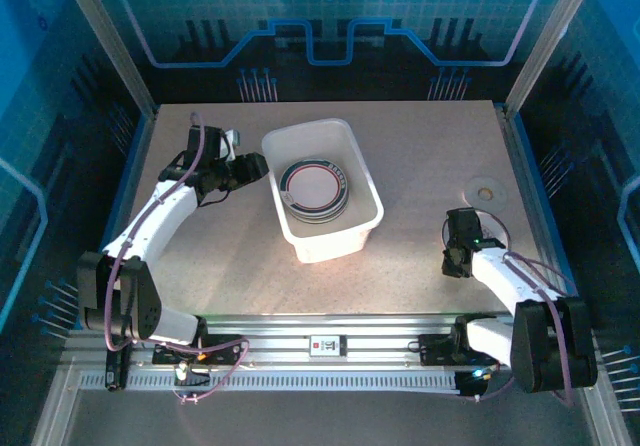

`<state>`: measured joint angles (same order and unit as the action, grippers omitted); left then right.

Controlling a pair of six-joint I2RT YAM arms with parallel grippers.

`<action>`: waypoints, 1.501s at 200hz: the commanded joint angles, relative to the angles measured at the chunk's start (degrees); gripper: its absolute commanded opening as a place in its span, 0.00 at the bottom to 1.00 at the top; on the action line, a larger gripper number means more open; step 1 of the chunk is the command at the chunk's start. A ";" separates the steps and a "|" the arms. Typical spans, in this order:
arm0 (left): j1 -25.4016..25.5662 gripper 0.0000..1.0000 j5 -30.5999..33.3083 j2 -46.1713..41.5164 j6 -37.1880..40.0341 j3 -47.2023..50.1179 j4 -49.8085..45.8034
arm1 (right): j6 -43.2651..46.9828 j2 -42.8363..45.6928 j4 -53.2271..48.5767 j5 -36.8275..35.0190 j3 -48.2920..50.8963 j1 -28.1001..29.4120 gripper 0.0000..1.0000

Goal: Place the plates into the plastic bin on the countertop

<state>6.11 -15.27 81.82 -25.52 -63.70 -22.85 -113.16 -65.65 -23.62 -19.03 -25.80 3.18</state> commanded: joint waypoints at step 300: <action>-0.04 0.59 -3.59 -4.05 -0.84 0.24 1.43 | 1.84 19.59 -10.44 -8.78 -2.57 8.60 0.00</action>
<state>6.13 -16.95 79.48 -26.06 -63.68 -22.13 -113.65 -46.61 -31.86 -23.73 -24.71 10.33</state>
